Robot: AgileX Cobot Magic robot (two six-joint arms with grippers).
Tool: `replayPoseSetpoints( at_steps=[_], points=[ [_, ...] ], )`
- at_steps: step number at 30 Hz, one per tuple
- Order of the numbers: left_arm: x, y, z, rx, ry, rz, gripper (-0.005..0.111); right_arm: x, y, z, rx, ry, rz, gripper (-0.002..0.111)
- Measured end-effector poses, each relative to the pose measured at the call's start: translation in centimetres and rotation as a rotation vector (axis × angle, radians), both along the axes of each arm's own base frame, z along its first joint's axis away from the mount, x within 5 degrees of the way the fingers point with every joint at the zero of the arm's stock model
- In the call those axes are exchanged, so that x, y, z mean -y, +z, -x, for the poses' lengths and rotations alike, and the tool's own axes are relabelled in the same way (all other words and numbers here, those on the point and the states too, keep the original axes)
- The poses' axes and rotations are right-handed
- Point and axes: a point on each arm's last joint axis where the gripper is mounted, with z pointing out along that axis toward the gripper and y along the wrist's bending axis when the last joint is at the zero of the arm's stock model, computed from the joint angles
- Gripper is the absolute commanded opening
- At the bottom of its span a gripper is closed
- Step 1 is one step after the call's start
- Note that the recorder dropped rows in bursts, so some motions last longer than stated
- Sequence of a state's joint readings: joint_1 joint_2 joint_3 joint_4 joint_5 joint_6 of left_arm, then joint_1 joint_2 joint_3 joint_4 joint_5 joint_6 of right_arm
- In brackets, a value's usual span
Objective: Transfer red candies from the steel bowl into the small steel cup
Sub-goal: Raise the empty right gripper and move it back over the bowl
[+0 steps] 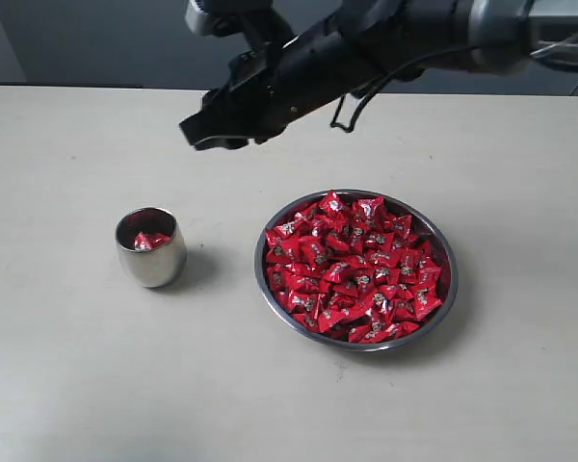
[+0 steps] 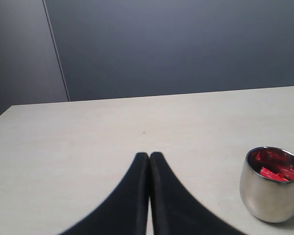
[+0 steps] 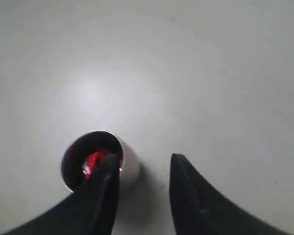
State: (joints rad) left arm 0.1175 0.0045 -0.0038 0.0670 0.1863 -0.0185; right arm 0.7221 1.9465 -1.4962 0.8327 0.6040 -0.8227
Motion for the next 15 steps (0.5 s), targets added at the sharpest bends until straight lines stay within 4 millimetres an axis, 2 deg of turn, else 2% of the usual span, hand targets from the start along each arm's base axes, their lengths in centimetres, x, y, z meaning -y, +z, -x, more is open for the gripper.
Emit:
replayPoseSetpoints(
  at_steps=[6,10,15],
  points=[
    [0.0,0.0,0.0,0.0,0.0,0.0,0.0,4.3,1.7,-1.6,-0.043,-0.06,0.072,0.035],
    [0.0,0.0,0.0,0.0,0.0,0.0,0.0,6.3,2.2,-2.4,-0.085,-0.091,0.091,0.035],
    [0.0,0.0,0.0,0.0,0.0,0.0,0.0,8.0,1.1,-2.7,-0.153,-0.129,0.13,0.033]
  ],
)
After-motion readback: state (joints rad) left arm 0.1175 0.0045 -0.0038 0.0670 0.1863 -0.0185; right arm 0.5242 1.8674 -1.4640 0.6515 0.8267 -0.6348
